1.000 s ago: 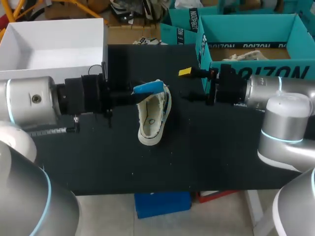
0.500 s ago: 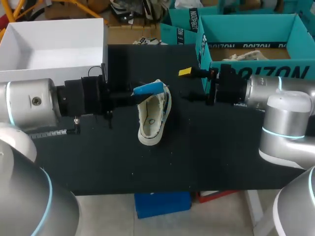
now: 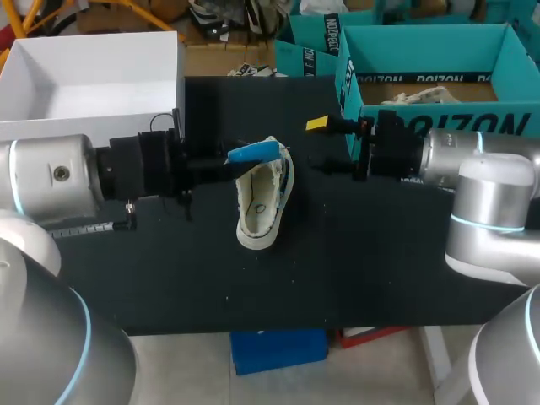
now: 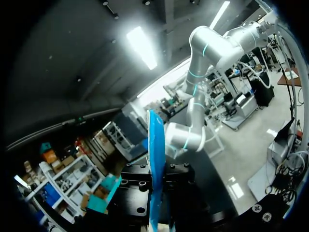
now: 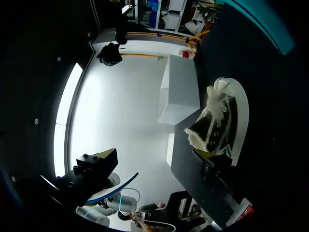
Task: Take the shoe out of the shoebox, open the shoe tongue, remove and reinsert the insole, then place the shoe into the shoebox
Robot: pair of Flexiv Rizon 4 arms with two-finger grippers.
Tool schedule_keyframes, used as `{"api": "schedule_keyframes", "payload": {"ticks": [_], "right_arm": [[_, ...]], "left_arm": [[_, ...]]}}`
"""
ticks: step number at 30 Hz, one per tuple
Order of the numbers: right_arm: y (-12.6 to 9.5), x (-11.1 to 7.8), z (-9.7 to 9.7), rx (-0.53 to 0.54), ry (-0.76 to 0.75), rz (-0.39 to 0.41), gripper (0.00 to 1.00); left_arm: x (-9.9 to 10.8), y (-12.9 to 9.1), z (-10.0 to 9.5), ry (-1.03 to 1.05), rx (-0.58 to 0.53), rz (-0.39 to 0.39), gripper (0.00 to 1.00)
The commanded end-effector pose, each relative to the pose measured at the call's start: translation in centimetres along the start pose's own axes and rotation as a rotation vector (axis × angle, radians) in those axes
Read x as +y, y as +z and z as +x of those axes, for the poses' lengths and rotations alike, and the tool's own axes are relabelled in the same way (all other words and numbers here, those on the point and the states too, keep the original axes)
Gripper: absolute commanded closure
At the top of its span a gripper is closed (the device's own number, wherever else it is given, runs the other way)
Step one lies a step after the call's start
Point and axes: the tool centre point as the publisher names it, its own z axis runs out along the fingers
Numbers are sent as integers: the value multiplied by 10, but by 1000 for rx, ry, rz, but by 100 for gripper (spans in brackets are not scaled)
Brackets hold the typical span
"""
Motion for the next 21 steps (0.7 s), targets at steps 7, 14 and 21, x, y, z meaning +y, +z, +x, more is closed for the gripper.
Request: {"api": "schedule_keyframes", "payload": {"ticks": [7, 14, 21], "right_arm": [[2, -1, -1, -1, 0, -4, 0], [2, -1, -1, -1, 0, -4, 0], [2, -1, -1, -1, 0, -4, 0]], "left_arm": [[0, 1, 2, 2, -7, -4, 100], [2, 7, 5, 274, -76, 6, 100], [12, 4, 23, 516, -166, 118, 100]]}}
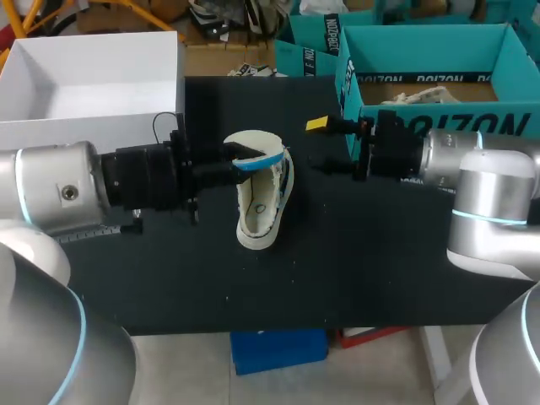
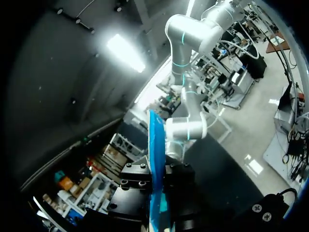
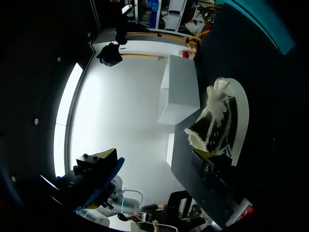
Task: Take the shoe out of the shoebox, open the shoe tongue, remove and reinsert the insole, then place the shoe into the shoebox
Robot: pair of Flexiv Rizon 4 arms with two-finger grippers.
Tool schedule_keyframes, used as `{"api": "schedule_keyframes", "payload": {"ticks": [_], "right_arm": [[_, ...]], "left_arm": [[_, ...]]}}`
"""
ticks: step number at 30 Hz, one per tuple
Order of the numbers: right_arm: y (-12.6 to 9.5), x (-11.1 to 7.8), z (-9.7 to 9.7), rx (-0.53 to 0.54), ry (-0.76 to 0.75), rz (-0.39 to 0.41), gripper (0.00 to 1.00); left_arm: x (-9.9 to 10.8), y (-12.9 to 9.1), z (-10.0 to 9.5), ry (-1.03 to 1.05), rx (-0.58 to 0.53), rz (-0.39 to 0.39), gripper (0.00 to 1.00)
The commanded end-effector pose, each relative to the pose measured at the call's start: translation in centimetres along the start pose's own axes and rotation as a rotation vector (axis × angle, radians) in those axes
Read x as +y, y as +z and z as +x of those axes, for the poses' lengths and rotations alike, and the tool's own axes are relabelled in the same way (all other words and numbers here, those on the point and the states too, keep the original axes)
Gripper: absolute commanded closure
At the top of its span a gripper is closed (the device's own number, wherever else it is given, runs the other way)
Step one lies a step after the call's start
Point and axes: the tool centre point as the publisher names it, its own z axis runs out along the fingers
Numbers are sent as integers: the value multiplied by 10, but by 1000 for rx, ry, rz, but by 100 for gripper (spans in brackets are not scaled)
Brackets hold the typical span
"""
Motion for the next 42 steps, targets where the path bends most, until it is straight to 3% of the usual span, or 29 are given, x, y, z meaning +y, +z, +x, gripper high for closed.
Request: {"api": "schedule_keyframes", "payload": {"ticks": [1, 8, 28, 32, 37, 42], "right_arm": [[2, 0, 0, -2, 0, -3, 0], [2, 0, 0, -2, 0, -3, 0], [2, 0, 0, -2, 0, -3, 0], [2, 0, 0, -2, 0, -3, 0], [2, 0, 0, -2, 0, -3, 0], [2, 0, 0, -2, 0, -3, 0]], "left_arm": [[4, -3, 25, 246, -147, 102, 100], [20, -8, 50, 317, -93, 144, 100], [17, -7, 51, 373, -95, 132, 100], [13, -10, 75, 477, -178, 112, 100], [25, -21, 113, 553, -168, 117, 100], [40, -31, 137, 590, -167, 123, 100]]}}
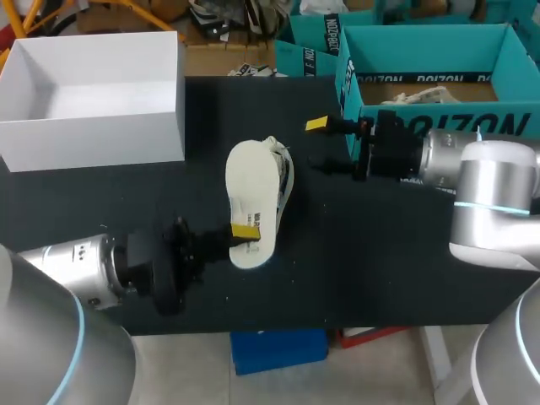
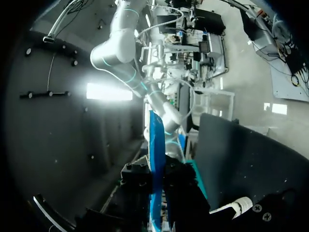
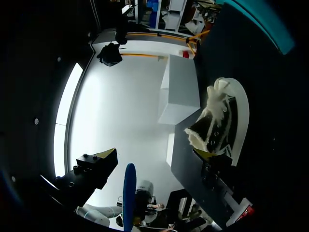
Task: Take the shoe out of the shoebox, open the shoe tongue, remove and reinsert the insole, then place the shoe into the shoebox
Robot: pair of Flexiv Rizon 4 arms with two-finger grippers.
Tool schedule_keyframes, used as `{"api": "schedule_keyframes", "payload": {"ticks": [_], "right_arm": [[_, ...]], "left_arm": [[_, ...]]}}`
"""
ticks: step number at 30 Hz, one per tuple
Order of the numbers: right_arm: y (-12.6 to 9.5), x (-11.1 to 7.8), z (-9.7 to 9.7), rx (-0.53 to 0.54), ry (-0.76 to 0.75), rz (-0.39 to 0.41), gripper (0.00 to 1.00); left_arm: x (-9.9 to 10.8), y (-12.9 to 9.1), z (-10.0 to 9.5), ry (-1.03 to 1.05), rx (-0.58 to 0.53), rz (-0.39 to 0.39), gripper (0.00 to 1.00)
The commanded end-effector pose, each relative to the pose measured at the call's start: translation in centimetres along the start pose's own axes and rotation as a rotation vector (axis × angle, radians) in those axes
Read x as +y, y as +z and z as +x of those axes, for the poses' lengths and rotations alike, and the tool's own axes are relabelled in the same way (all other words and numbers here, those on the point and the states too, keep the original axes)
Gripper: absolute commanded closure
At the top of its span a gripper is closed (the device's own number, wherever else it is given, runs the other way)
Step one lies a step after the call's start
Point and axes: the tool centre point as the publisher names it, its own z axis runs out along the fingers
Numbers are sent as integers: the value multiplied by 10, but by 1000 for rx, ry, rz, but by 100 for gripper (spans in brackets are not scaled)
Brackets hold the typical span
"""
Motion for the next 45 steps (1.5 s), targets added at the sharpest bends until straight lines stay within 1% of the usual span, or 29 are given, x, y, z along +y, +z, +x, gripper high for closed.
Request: {"api": "schedule_keyframes", "payload": {"ticks": [1, 5, 9, 10, 17, 20, 21, 23, 29, 35, 40, 42, 45], "right_arm": [[1, -1, 0, -1, 0, -4, 0], [1, -1, 0, -1, 0, -4, 0], [1, -1, 0, -1, 0, -4, 0], [1, -1, 0, -1, 0, -4, 0], [1, -1, 0, -1, 0, -4, 0], [1, -1, 0, -1, 0, -4, 0], [1, -1, 0, -1, 0, -4, 0], [1, -1, 0, -1, 0, -4, 0], [1, -1, 0, -1, 0, -4, 0], [1, -1, 0, -1, 0, -4, 0], [1, -1, 0, -1, 0, -4, 0], [1, -1, 0, -1, 0, -4, 0], [1, -1, 0, -1, 0, -4, 0]], "left_arm": [[-11, -20, 21, 46, -19, 3, 100], [-8, -26, 37, 129, 12, 27, 100], [0, -30, 52, 188, 46, 67, 100], [4, -30, 56, 185, 51, 65, 100], [34, -28, 83, 199, 69, 73, 100], [51, -25, 93, 203, 70, 66, 100], [59, -22, 97, 199, 71, 59, 100], [68, -20, 101, 202, 69, 56, 100], [101, -10, 109, 234, 64, 47, 100], [127, 4, 106, 256, 51, 55, 100], [149, 16, 108, 273, 55, 60, 100], [158, 19, 109, 266, 55, 35, 100], [164, 24, 110, 265, 47, 25, 100]]}}
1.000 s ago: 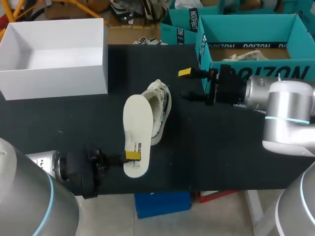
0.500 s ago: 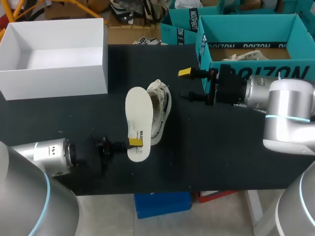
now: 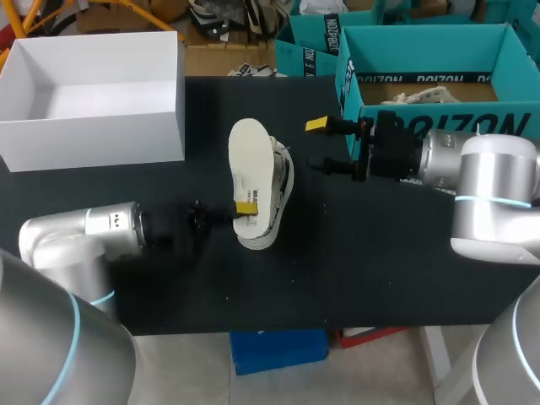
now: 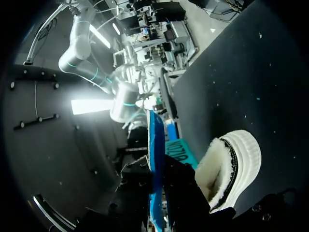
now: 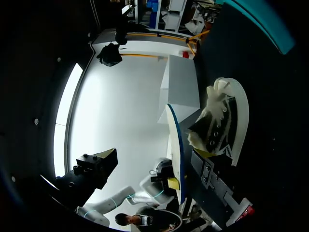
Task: Take the shoe out of the shoebox, open the shoe tongue, remove and reinsert the insole, then place the shoe into the shoebox
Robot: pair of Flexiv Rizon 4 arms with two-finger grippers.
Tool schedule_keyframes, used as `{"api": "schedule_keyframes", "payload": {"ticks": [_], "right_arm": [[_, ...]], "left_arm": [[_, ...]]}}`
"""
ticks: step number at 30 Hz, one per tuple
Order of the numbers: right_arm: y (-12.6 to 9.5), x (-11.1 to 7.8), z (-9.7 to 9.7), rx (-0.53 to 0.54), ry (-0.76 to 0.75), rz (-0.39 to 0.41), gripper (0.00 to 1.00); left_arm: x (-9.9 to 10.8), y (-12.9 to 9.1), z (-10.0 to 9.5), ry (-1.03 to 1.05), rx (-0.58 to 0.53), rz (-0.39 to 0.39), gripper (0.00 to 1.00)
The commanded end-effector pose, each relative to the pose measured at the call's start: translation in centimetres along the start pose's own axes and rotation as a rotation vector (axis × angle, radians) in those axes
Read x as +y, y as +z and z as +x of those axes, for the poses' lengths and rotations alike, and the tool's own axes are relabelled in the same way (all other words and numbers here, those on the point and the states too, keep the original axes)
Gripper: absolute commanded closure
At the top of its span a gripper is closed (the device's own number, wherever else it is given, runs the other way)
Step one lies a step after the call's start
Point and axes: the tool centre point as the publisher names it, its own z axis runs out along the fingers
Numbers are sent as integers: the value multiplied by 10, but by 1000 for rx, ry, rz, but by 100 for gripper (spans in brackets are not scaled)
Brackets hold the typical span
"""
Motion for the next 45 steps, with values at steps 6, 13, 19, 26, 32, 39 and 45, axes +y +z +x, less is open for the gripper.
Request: {"api": "schedule_keyframes", "payload": {"ticks": [6, 13, 19, 26, 32, 39, 45], "right_arm": [[1, 0, 0, -2, 0, -1, 0], [1, 0, 0, -2, 0, -1, 0], [1, 0, 0, -2, 0, -1, 0], [1, 0, 0, -2, 0, -1, 0], [9, 3, -6, -37, -24, 69, 0], [22, 3, -14, -85, -62, 101, 0], [36, 1, -21, -79, -74, 81, 0]], "left_arm": [[9, 16, 7, -8, -30, -2, 100], [5, 16, -3, -1, -56, 7, 100], [4, 15, -5, 0, -57, 6, 100], [4, 15, -5, 0, -57, 6, 100], [4, 15, -5, 0, -57, 6, 100], [4, 15, -5, 0, -57, 6, 100], [4, 15, -5, 0, -57, 6, 100]]}}
